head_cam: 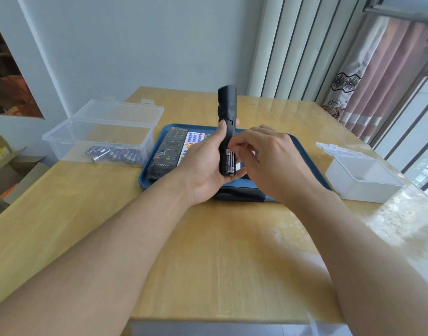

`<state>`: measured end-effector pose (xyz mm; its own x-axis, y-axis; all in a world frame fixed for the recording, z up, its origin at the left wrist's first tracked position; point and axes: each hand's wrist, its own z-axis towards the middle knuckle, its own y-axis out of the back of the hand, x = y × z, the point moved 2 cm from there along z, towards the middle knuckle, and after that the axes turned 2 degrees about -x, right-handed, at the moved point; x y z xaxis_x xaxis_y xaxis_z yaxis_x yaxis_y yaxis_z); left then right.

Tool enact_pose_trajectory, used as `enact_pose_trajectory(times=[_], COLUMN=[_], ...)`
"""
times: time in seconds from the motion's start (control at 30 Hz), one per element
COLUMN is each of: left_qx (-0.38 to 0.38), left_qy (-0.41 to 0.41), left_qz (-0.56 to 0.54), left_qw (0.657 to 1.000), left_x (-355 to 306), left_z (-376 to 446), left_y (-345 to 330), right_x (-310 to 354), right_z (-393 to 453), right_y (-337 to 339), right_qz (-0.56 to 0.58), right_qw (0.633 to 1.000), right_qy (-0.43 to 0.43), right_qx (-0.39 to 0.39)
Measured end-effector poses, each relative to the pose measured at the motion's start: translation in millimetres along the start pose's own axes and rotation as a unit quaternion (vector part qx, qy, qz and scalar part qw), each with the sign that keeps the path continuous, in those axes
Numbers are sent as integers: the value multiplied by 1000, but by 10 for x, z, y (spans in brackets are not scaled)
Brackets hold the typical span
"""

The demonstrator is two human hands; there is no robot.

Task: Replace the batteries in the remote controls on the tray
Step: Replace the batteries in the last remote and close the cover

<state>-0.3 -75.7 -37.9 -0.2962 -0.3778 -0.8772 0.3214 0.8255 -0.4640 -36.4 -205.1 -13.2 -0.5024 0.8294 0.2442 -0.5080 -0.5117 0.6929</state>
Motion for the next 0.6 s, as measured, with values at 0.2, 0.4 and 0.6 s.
enact_pose_trajectory(times=[0.2, 0.4, 0.6], left_qx=[1, -2, -20], left_qy=[2, 13, 1], left_qz=[-2, -26, -35], left_qw=[1000, 1000, 999], left_x=[11, -12, 3], left_z=[8, -1, -3], left_y=[-6, -8, -20], right_x=[-5, 12, 45], right_z=[-1, -10, -29], right_y=[25, 60, -28], right_qz=[22, 28, 95], right_qw=[999, 999, 985], right_qy=[-27, -41, -146], right_qx=[6, -7, -14])
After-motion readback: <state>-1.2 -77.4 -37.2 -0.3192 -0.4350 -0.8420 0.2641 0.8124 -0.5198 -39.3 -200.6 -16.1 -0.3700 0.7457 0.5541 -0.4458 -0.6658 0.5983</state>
